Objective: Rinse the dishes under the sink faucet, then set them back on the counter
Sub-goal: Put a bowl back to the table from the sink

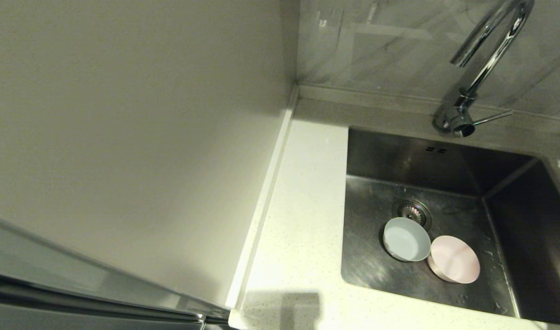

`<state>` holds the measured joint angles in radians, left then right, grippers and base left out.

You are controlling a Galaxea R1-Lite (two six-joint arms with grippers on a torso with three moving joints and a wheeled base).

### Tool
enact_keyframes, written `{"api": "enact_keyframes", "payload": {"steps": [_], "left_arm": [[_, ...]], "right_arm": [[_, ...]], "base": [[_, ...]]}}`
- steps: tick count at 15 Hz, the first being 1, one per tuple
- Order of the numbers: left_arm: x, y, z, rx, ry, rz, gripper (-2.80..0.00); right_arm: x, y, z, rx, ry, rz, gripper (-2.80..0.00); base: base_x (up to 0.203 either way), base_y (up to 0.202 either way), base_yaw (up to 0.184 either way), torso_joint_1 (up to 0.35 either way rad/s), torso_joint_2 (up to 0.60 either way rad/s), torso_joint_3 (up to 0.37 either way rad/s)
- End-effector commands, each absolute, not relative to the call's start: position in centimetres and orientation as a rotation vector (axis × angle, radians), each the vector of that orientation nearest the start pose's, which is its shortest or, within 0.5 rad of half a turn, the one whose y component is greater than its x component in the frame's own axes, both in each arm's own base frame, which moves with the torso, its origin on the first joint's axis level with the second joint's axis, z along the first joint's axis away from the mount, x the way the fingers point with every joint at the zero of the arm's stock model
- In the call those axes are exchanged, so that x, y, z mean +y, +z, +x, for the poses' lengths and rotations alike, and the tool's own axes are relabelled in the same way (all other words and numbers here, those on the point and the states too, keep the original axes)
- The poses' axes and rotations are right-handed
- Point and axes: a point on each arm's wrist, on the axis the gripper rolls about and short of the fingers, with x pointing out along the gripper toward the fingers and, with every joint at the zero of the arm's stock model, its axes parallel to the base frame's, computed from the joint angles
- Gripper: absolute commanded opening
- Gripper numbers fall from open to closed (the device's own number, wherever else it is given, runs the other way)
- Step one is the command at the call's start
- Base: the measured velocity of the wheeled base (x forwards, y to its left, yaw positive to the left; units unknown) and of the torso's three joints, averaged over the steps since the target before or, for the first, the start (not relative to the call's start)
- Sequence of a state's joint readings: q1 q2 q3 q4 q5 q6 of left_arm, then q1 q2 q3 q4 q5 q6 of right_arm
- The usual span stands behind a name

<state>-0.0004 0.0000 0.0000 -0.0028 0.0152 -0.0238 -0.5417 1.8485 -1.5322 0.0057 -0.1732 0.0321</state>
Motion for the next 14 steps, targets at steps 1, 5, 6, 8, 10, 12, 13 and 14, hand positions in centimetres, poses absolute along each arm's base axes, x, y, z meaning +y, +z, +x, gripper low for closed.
{"api": "enact_keyframes", "payload": {"steps": [1,5,6,8,10,12,13,14], "left_arm": [[0.0,7.6,-2.3,-0.008,0.015,-0.024,-2.80],[0.0,7.6,-2.3,-0.006,0.015,-0.025,-2.80],[0.0,7.6,-2.3,-0.006,0.015,-0.025,-2.80],[0.0,7.6,-2.3,-0.007,0.014,-0.024,-2.80],[0.0,7.6,-2.3,-0.006,0.015,-0.025,-2.80],[0.0,7.6,-2.3,-0.008,0.015,-0.025,-2.80],[0.0,7.6,-2.3,-0.006,0.014,-0.024,-2.80],[0.0,7.6,-2.3,-0.006,0.016,-0.025,-2.80]], "right_arm": [[-16.6,30.2,29.1,0.246,-0.675,0.075,0.00],[-10.1,26.4,28.8,0.404,-0.481,0.066,0.00],[-8.9,25.0,28.9,0.454,-0.443,0.064,0.00],[-6.6,22.3,29.1,0.548,-0.366,0.054,0.00],[-5.8,20.0,30.6,0.620,-0.330,0.050,0.00],[-5.5,17.7,32.3,0.678,-0.289,0.053,0.00],[-5.4,16.8,33.2,0.690,-0.270,0.055,0.00],[-5.4,15.4,34.2,0.707,-0.249,0.057,0.00]], "base": [[0.000,0.000,0.000,0.000,0.00,0.000],[0.000,0.000,0.000,0.000,0.00,0.000],[0.000,0.000,0.000,0.000,0.00,0.000],[0.000,0.000,0.000,0.000,0.00,0.000],[0.000,0.000,0.000,0.000,0.00,0.000],[0.000,0.000,0.000,0.000,0.00,0.000],[0.000,0.000,0.000,0.000,0.00,0.000],[0.000,0.000,0.000,0.000,0.00,0.000]]}}
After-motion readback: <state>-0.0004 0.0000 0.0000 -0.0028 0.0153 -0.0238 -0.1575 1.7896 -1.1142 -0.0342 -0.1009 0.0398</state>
